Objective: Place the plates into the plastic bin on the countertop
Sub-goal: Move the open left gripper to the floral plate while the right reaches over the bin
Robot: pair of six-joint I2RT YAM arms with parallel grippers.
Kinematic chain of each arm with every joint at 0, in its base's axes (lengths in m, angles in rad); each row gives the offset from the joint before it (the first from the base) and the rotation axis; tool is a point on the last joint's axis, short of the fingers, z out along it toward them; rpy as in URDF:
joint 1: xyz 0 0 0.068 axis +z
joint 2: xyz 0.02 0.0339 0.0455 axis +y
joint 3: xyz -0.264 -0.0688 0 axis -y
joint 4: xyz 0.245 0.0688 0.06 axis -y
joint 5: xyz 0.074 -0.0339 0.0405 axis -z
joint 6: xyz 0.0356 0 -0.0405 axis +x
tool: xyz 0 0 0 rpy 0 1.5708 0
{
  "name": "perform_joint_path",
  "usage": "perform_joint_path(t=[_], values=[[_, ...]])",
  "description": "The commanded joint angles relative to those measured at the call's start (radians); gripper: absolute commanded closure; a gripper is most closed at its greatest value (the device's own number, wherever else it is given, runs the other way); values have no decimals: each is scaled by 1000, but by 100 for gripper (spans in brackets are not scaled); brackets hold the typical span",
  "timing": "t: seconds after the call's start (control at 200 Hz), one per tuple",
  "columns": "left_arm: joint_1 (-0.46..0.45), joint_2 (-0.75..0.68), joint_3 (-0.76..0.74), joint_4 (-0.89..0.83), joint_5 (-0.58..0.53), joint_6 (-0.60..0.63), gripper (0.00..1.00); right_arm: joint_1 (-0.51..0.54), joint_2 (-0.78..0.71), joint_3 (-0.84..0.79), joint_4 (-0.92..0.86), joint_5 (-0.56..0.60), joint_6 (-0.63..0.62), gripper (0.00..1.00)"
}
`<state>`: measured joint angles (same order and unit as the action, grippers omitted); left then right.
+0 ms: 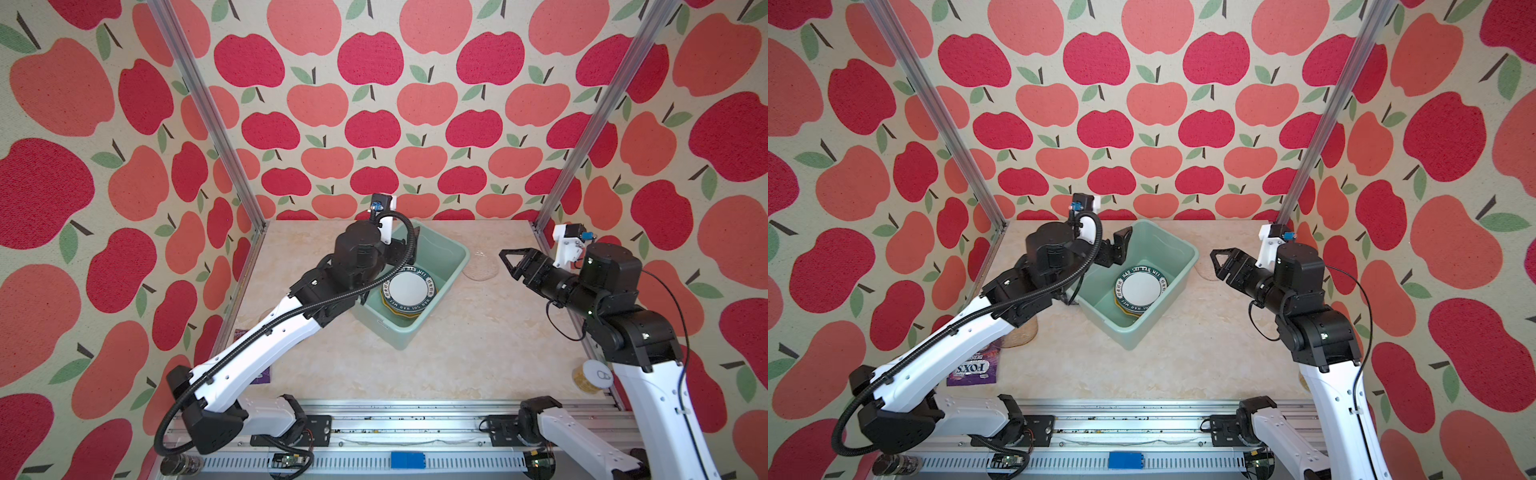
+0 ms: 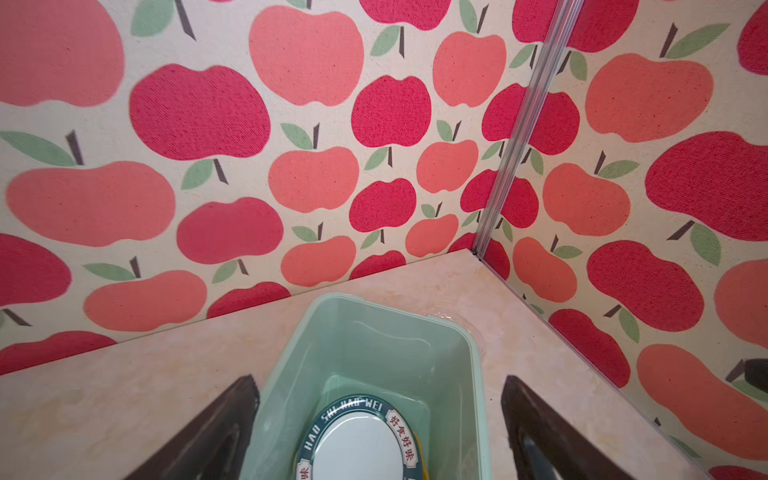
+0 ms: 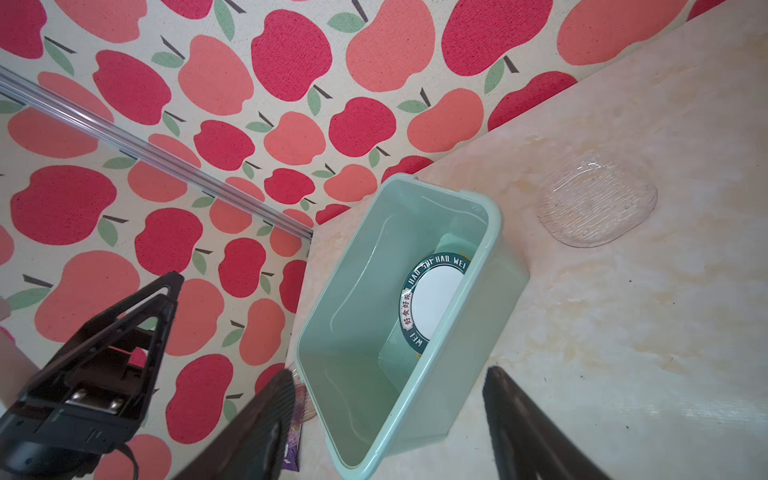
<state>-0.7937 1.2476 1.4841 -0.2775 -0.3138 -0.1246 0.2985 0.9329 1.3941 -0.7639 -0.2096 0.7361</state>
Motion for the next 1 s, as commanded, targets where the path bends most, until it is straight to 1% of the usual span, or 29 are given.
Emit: perform_joint_path(t=[0.0,0.06,0.105,0.2,0.27,0.335,0.405,0.455,0.535,0.57,0.66,0.86,0.996], values=[[177,-113,-32,-182,88,-26,7,47,57,55,41,-91,-65,26],[302,-170,-59,-250,170,-77,7,113,95,82,41,-68,-95,26],[369,-215,-85,-286,214,-102,6,171,127,104,37,-38,-116,26],[509,-251,-121,-385,275,-179,6,293,208,154,28,1,-159,26],[633,-247,-147,-468,339,-268,6,376,271,198,7,32,-195,26],[757,-233,-186,-517,440,-346,7,440,326,242,-15,58,-226,26],[868,-217,-255,-520,560,-411,8,493,370,272,-20,62,-246,26],[918,-203,-309,-502,594,-440,9,523,392,282,-17,58,-250,26],[970,-172,-385,-462,617,-473,10,563,414,280,-15,59,-251,25],[974,-165,-414,-437,617,-477,10,578,422,276,-18,63,-253,25],[977,-76,-452,-387,627,-465,10,613,440,267,-47,100,-264,25],[966,113,-431,-378,651,-379,12,680,525,345,-162,207,-350,20],[954,206,-388,-371,647,-345,13,688,601,410,-186,219,-386,19]])
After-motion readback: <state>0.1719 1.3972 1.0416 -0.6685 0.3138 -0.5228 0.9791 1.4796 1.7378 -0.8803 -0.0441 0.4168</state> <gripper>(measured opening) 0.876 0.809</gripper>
